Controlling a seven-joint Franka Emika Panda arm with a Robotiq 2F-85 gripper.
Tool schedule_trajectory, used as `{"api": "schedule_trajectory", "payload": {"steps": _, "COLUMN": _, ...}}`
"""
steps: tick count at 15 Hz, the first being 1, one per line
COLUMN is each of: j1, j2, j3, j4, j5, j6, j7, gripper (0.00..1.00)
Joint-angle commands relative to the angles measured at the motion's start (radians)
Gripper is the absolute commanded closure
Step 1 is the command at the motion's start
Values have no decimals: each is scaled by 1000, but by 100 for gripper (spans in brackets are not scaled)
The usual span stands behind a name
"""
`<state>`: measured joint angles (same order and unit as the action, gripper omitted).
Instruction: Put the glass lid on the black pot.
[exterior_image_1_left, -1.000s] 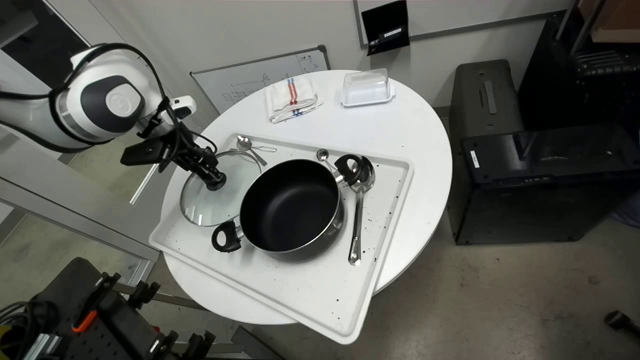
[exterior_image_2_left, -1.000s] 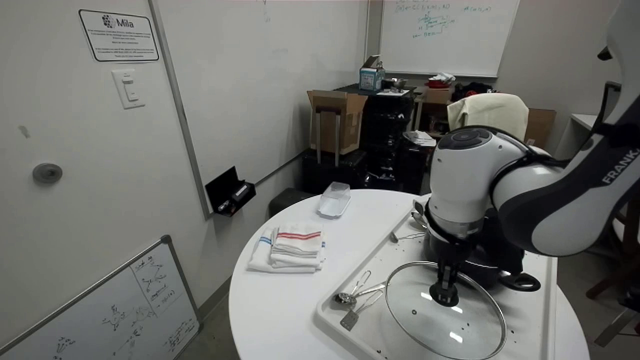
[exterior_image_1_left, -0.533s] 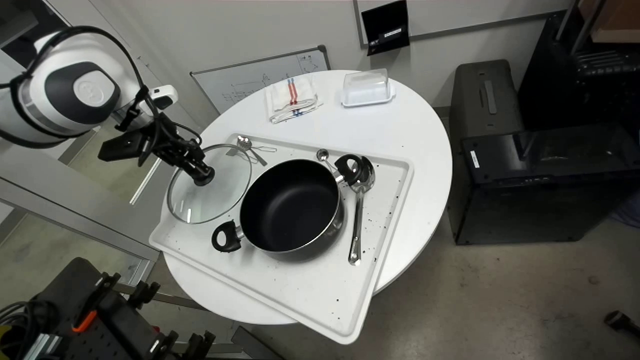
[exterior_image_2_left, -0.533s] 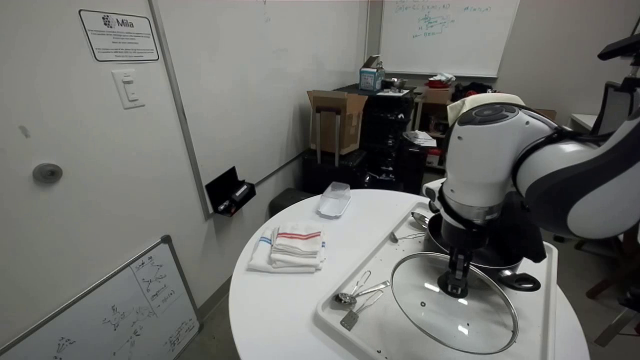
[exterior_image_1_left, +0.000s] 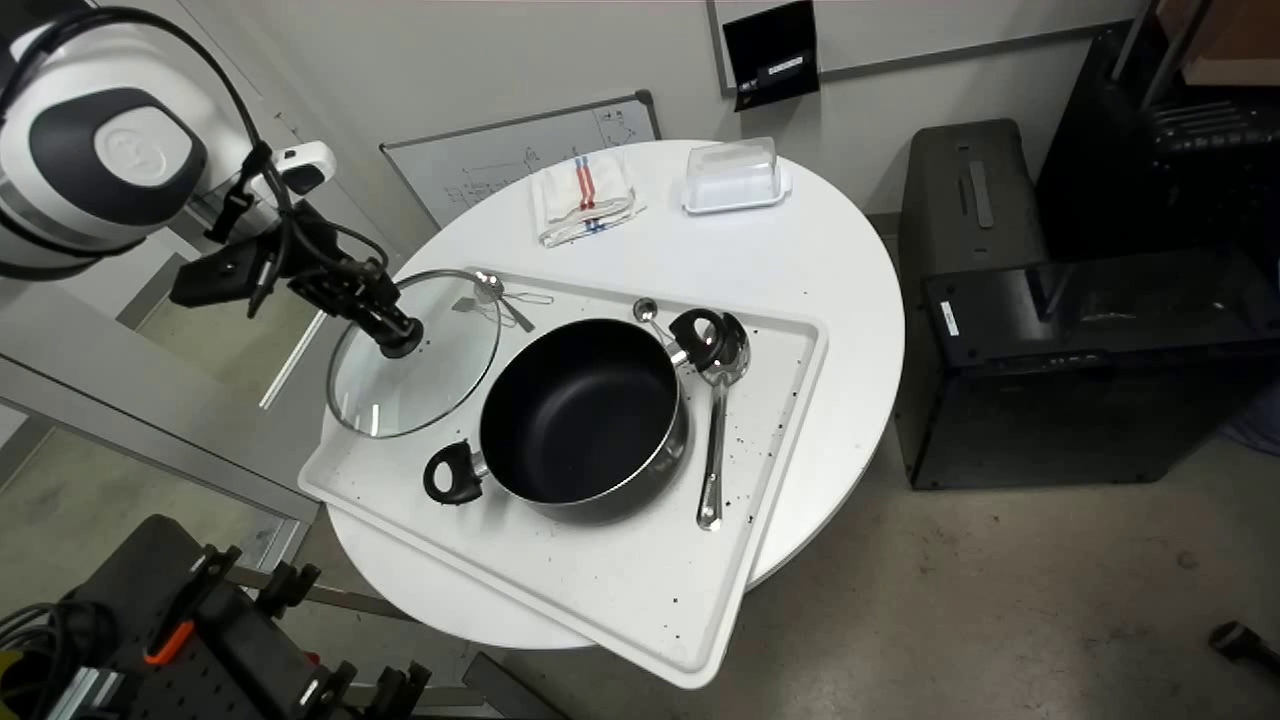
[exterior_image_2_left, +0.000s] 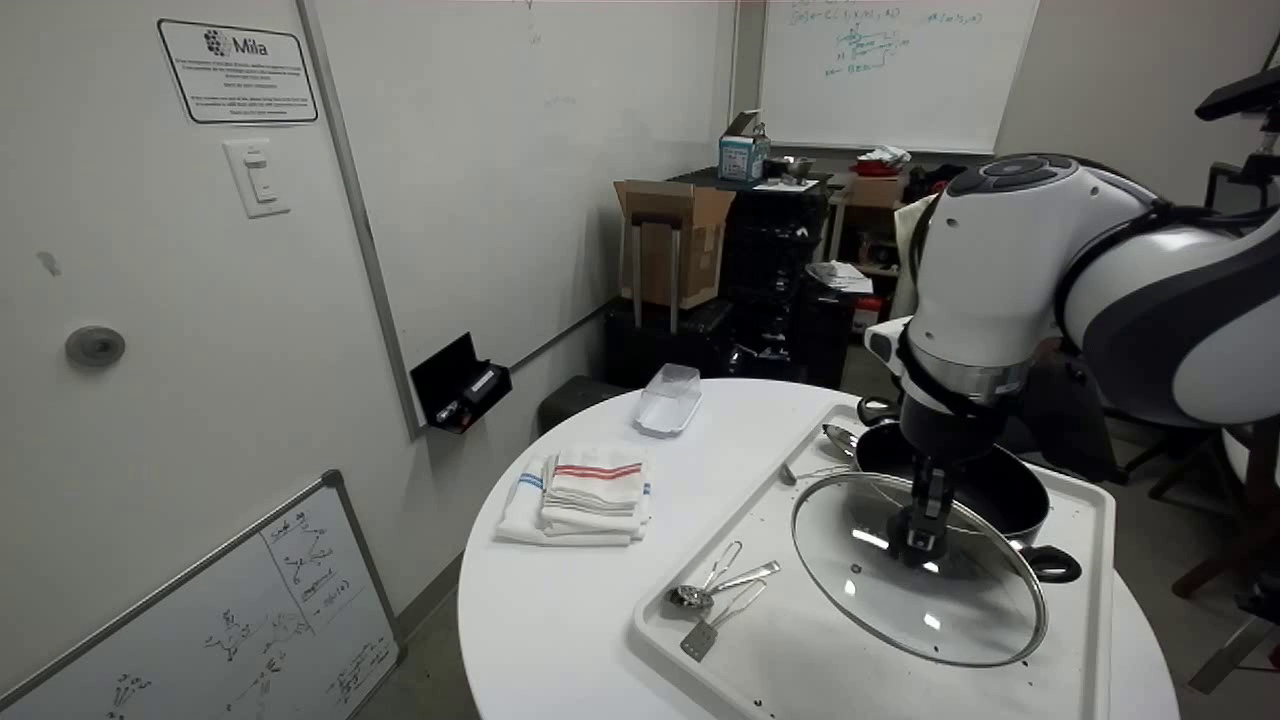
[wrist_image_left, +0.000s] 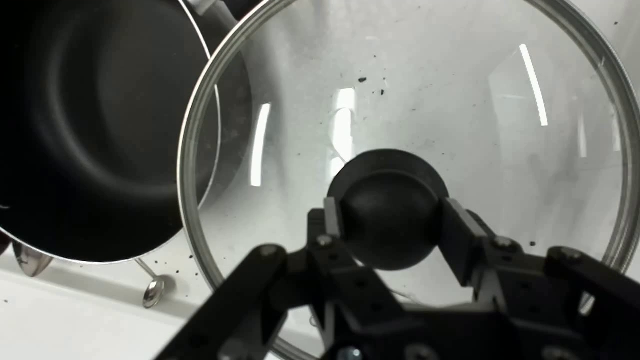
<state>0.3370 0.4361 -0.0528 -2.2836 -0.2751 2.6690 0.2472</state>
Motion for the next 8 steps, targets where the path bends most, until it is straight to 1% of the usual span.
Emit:
{"api": "schedule_trajectory", "payload": {"steps": 1, "j1": -26, "j2": -52, "j3": -22, "j4": -15, "j5": -23, "j6": -39, "j7": 23, "gripper": 76}}
{"api": "schedule_trajectory", "payload": {"steps": 8, "j1": -113, "j2": -54, "j3": -65, "j4": -5, "j5": -7, "j6": -78, "j7": 18, "gripper": 76}}
